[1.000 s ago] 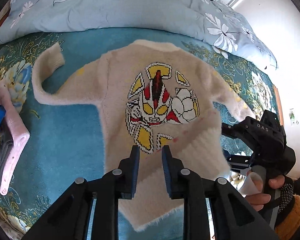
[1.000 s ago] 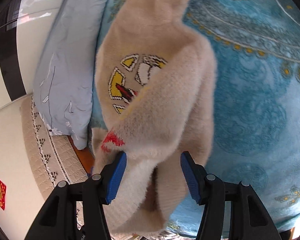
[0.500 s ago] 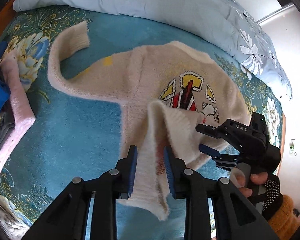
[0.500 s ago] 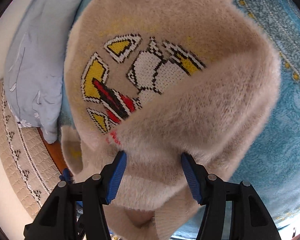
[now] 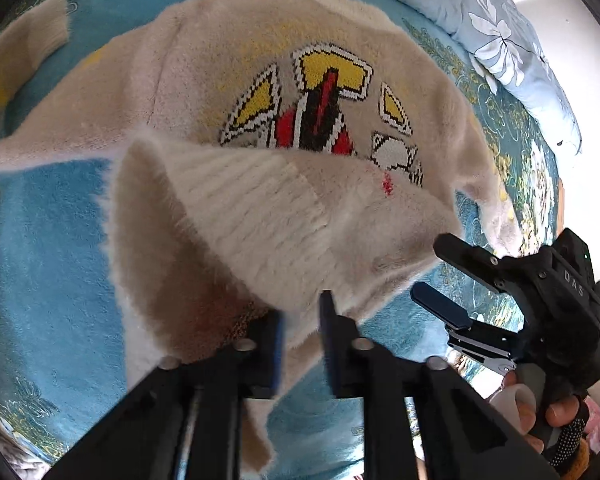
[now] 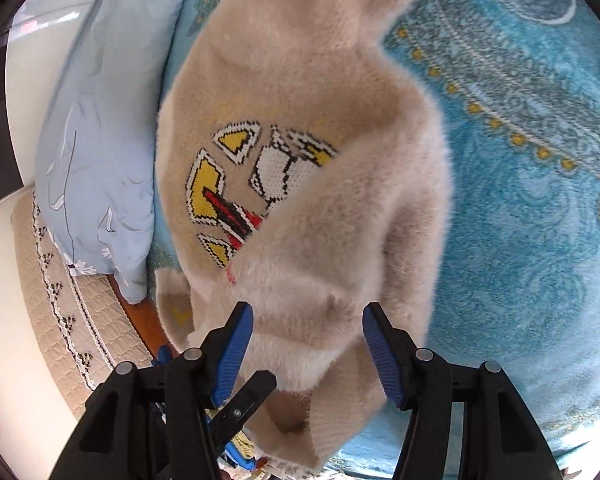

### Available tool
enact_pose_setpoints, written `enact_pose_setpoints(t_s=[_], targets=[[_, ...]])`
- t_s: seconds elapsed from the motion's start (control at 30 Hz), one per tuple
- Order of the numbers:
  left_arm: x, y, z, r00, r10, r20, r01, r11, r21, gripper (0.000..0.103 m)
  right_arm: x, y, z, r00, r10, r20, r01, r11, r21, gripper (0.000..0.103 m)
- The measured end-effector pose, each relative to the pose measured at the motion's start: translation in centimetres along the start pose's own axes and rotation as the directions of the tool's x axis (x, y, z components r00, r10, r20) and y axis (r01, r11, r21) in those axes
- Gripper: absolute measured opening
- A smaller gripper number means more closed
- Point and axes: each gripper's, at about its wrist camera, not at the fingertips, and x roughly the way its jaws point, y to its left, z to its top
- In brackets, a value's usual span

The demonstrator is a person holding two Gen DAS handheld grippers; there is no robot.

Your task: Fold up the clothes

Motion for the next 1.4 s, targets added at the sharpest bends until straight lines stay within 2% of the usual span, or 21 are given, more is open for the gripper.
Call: enact_pose_setpoints(t_s=[0.07,0.13,0.17,0.23,0.3,0.37,0.4,0.53,0.63,0.73,0.83,0.97,1.03,1.07,1.1,1.17,1.2,1.3,1.4], targets=[[-0.9,-0.2,0.2,0.999,-0.037,0.037,0.036,0.999,0.003,0.003,-0.7,-0.4,0.0,1.0,0.002,0.015,-0.002,1.0,0.019,0.061],[-2.4,0.2,0.6,0.99,-0.122,0.076,0.125,0.992,-0.034,0.002,-1.7,-1.5,-0.6,1.0,0.006,0.019,-0.007,0.999,0.038,0.061],[-3.3,0.8,0.8,0.98,-0.174,0.1,0.182,0.981,-0.072,0.002,-1.9,-2.0,-0.9,1.0,0.009,0.02,-0.01,0.999,0.049,0.061],[-4.8,2.7,1.7,0.95,-0.266,0.166,0.295,0.938,-0.184,0.002,-2.3,-3.0,-1.6,1.0,0.022,0.015,-0.023,0.997,0.071,0.061],[-6.1,4.7,2.8,0.921,-0.312,0.233,0.371,0.884,-0.283,0.002,-2.0,-3.2,-2.1,0.999,0.039,0.012,-0.039,0.996,0.081,0.061],[-6.9,5.8,4.1,0.917,-0.301,0.261,0.376,0.869,-0.322,0.002,-1.5,-2.6,-2.5,0.998,0.066,0.006,-0.066,0.995,0.077,0.061],[-7.2,5.9,4.7,0.923,-0.282,0.262,0.359,0.878,-0.317,0.0,-1.0,-2.0,-2.7,0.996,0.088,0.001,-0.088,0.993,0.073,0.061],[-7.9,6.0,5.8,0.929,-0.267,0.257,0.343,0.884,-0.319,0.0,0.8,0.2,-2.6,0.986,0.166,-0.019,-0.164,0.984,0.076,0.061],[-7.6,6.4,5.6,0.934,-0.253,0.251,0.329,0.884,-0.332,0.0,2.6,1.4,-1.9,0.989,0.145,-0.025,-0.142,0.985,0.097,0.061],[-7.3,6.8,4.9,0.939,-0.242,0.244,0.316,0.887,-0.336,0.0,4.5,2.4,-1.8,0.986,0.164,-0.03,-0.157,0.972,0.172,0.061],[-7.4,7.5,3.6,0.944,-0.217,0.248,0.295,0.892,-0.342,0.0,4.8,3.1,-1.5,0.997,0.075,-0.033,-0.067,0.978,0.195,0.061],[-7.7,9.3,1.4,0.952,-0.188,0.243,0.268,0.893,-0.362,0.0,4.5,3.0,-1.0,0.999,-0.008,-0.049,0.02,0.97,0.244,0.061],[-7.5,10.2,0.4,0.959,-0.173,0.225,0.249,0.893,-0.375,0.0,4.5,2.9,-0.9,0.998,-0.041,-0.052,0.053,0.966,0.253,0.057],[-7.5,10.7,-0.1,0.961,-0.167,0.218,0.243,0.89,-0.387,0.0,4.4,2.9,-0.8,0.997,-0.052,-0.052,0.063,0.964,0.258,0.049],[-7.5,11.3,-0.7,0.964,-0.162,0.211,0.236,0.887,-0.398,0.0,4.2,2.5,-0.8,0.996,-0.061,-0.057,0.074,0.962,0.261,0.034],[-7.6,12.5,-1.8,0.967,-0.154,0.203,0.228,0.876,-0.425,0.0,3.7,1.5,-1.0,0.995,-0.064,-0.071,0.081,0.961,0.264,0.019],[-7.7,13.1,-2.4,0.968,-0.151,0.201,0.228,0.868,-0.442,0.0,3.2,0.9,-1.3,0.996,-0.043,-0.076,0.061,0.963,0.263,0.015],[-8.0,14.9,-4.2,0.968,-0.153,0.201,0.234,0.841,-0.488,0.0,0.8,-0.5,-2.2,0.997,-0.019,-0.068,0.033,0.977,0.21,0.013],[-8.1,16.0,-5.7,0.971,-0.148,0.188,0.225,0.833,-0.505,0.0,-2.7,-2.1,-3.4,0.998,0.002,-0.06,0.005,0.993,0.122,0.013]])
